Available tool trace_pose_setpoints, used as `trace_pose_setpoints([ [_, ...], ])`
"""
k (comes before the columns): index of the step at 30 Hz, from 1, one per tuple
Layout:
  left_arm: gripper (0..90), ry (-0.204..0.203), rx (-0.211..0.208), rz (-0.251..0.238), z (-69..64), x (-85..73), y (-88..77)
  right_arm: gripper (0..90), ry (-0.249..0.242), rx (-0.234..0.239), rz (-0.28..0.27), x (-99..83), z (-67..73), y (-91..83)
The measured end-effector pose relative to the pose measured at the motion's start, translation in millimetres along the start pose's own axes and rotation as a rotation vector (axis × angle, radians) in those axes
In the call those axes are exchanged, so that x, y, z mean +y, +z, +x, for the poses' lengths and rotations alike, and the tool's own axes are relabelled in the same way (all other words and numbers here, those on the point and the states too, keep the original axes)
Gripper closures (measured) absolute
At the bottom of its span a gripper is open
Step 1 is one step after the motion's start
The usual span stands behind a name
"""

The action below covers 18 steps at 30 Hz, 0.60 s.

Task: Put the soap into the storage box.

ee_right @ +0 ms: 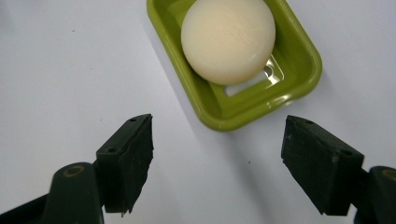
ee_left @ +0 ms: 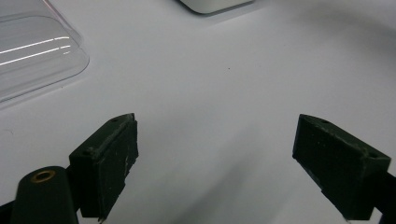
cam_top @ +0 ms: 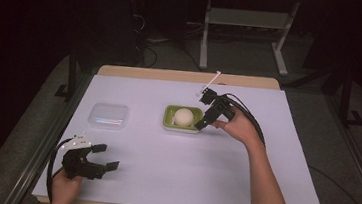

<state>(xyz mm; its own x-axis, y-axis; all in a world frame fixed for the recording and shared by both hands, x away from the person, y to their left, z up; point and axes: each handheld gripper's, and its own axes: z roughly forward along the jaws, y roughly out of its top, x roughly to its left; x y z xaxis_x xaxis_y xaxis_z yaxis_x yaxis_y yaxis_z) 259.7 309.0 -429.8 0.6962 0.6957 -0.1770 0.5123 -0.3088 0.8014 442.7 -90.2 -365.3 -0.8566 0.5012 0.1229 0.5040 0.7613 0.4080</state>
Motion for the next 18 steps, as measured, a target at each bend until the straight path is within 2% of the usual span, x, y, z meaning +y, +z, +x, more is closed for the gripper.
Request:
trace_pose_setpoints([
  [10, 13.6, 0.001, 0.0, 0.003, -0.7, -0.6, 0.9, 24.3, 0.014, -0.008, -0.05, -43.9, 15.5, -16.7],
  [14, 13.6, 0.004, 0.003, 0.005, -1.0, -1.0, 1.3, 24.3, 0.023, -0.015, -0.066, -71.3, 25.7, -21.4],
  [18, 13.6, 0.009, -0.001, 0.002, -1.9, -1.2, 2.0, 24.2, 0.037, -0.016, -0.094, -106.8, 41.2, -22.6],
])
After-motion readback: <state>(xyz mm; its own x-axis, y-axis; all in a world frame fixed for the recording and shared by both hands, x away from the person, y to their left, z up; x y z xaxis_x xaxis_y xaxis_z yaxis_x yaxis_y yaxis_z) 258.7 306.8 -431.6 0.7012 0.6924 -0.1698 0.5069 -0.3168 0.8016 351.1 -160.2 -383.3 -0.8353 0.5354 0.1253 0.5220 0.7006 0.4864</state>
